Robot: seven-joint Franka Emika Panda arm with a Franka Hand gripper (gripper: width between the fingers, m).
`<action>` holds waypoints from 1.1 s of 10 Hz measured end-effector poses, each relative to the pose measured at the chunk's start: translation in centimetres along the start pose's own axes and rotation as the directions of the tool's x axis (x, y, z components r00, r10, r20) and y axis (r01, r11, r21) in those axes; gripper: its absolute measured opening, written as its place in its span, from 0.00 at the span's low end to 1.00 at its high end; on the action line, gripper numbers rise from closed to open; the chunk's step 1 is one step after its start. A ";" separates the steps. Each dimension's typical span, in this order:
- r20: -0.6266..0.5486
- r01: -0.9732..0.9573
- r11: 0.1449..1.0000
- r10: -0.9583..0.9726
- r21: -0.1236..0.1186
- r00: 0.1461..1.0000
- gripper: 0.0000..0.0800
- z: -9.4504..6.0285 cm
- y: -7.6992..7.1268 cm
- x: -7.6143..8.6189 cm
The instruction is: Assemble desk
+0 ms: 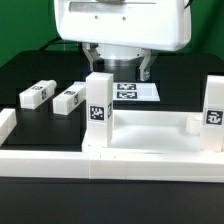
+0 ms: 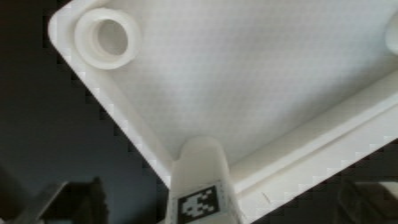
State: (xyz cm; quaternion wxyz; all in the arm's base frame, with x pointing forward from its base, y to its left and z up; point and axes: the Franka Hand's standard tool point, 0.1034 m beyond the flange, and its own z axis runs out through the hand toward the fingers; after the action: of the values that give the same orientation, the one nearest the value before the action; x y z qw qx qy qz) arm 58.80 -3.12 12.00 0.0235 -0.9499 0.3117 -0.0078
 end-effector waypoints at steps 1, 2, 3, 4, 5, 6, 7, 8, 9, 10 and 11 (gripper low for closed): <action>0.000 0.000 1.000 0.000 -0.001 1.000 0.81 0.0 0.0 0.0; 0.001 0.000 1.000 0.000 -0.001 1.000 0.81 0.1 0.0 0.0; 0.001 0.000 1.000 0.000 -0.001 1.000 0.81 0.1 0.0 0.0; 0.001 0.000 1.000 0.000 -0.002 1.000 0.81 0.1 0.0 0.0; 0.002 0.000 1.000 0.000 -0.002 1.000 0.81 0.1 0.0 -0.1; -0.002 -0.066 0.998 0.066 0.002 0.998 0.81 0.2 -0.1 -0.8; -0.011 -0.133 0.991 0.133 0.010 0.991 0.81 0.5 -0.2 -2.3; -0.011 -0.169 0.986 0.169 0.010 0.986 0.81 1.3 0.2 -3.4; -0.011 -0.168 0.986 0.168 0.006 0.986 0.81 1.6 0.1 -3.3; -0.015 -0.162 0.987 0.162 0.010 0.987 0.81 1.4 0.0 -3.1; -0.014 -0.162 0.987 0.162 0.009 0.987 0.81 1.4 0.0 -3.1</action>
Offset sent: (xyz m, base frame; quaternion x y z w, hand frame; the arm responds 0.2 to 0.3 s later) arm 0.0000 0.0000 0.0000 0.0000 0.0000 0.0000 1.0000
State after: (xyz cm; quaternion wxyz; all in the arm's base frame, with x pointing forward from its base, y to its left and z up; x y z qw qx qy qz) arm 56.32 -1.22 10.58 0.0255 -0.9212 0.3879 -0.0141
